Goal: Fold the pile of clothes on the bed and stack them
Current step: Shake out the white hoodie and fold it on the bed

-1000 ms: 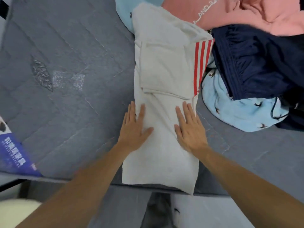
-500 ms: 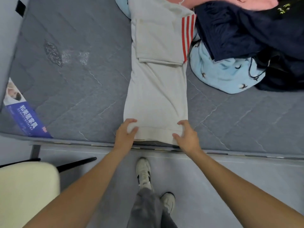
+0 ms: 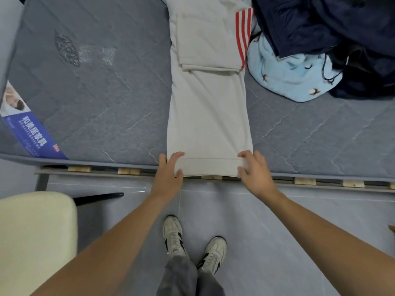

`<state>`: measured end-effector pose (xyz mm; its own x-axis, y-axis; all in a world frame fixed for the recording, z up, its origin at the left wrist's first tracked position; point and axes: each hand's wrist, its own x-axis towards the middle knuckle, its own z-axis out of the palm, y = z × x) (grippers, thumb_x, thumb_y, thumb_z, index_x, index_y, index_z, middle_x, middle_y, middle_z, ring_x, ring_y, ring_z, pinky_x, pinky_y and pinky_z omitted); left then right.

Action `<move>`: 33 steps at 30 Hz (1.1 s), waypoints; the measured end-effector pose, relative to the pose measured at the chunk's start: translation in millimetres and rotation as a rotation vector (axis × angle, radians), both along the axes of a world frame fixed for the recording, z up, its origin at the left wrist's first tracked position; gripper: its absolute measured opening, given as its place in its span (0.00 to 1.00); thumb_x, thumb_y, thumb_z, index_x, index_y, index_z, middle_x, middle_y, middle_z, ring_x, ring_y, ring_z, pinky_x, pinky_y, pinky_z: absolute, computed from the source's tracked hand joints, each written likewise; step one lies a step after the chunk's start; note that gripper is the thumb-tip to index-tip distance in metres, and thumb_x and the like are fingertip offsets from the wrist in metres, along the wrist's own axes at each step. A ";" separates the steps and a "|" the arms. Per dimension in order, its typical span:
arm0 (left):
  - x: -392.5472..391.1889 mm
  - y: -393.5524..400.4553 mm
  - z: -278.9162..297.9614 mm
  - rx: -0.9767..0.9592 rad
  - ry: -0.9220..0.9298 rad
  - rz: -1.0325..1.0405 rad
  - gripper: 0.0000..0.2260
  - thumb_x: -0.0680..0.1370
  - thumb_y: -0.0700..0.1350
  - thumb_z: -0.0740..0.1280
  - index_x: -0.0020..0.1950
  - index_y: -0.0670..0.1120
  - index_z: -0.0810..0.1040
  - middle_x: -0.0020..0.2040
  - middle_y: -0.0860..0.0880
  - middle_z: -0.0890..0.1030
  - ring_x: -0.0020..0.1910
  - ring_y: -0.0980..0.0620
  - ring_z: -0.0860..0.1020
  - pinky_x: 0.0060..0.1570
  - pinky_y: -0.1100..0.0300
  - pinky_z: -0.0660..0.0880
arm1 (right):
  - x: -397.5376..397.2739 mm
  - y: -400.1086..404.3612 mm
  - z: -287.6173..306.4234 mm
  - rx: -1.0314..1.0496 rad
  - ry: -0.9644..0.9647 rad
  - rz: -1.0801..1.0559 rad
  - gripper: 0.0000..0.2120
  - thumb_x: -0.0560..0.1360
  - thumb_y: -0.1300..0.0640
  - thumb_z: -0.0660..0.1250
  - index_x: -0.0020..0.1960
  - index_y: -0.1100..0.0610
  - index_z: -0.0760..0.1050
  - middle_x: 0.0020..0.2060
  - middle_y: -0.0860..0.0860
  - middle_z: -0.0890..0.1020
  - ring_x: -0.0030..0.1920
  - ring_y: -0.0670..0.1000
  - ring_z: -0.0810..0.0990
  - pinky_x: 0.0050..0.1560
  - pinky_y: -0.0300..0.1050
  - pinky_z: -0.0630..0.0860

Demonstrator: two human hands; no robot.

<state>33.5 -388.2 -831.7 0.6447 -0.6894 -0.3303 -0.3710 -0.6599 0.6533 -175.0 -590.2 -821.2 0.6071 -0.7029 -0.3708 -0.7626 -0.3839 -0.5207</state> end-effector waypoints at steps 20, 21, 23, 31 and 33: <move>47.8 3.6 -18.6 0.059 -0.481 -0.719 0.46 0.72 0.24 0.67 0.85 0.53 0.59 0.85 0.54 0.55 0.83 0.37 0.54 0.67 0.45 0.78 | -15.6 -35.7 -36.9 -0.349 0.029 0.777 0.53 0.68 0.74 0.69 0.86 0.54 0.48 0.85 0.50 0.47 0.85 0.55 0.44 0.70 0.56 0.75; 46.4 4.4 -17.9 0.040 -0.464 -0.697 0.46 0.71 0.23 0.67 0.84 0.52 0.61 0.85 0.54 0.57 0.83 0.37 0.55 0.65 0.43 0.79 | -16.7 -33.3 -36.2 -0.348 0.022 0.765 0.51 0.69 0.75 0.68 0.85 0.55 0.49 0.85 0.50 0.48 0.85 0.55 0.44 0.69 0.56 0.75; 40.7 3.1 -15.6 0.004 -0.424 -0.638 0.44 0.72 0.21 0.65 0.83 0.51 0.64 0.84 0.53 0.59 0.83 0.37 0.55 0.64 0.42 0.79 | -15.8 -26.5 -32.7 -0.344 0.016 0.720 0.47 0.70 0.76 0.65 0.85 0.57 0.52 0.85 0.51 0.51 0.85 0.54 0.45 0.69 0.57 0.75; 28.1 19.7 3.4 -0.034 -0.342 -0.587 0.42 0.71 0.20 0.63 0.81 0.48 0.67 0.84 0.50 0.61 0.82 0.38 0.59 0.62 0.39 0.79 | -20.5 -10.4 -17.5 -0.282 -0.048 0.573 0.42 0.67 0.80 0.62 0.80 0.59 0.66 0.80 0.52 0.66 0.82 0.52 0.60 0.72 0.55 0.74; 24.1 28.8 6.8 -0.008 -0.312 -0.583 0.42 0.72 0.20 0.63 0.82 0.49 0.66 0.84 0.52 0.60 0.83 0.40 0.59 0.66 0.40 0.77 | -24.1 -7.7 -15.3 -0.265 -0.070 0.556 0.42 0.65 0.80 0.63 0.77 0.60 0.71 0.78 0.53 0.70 0.80 0.54 0.65 0.73 0.56 0.73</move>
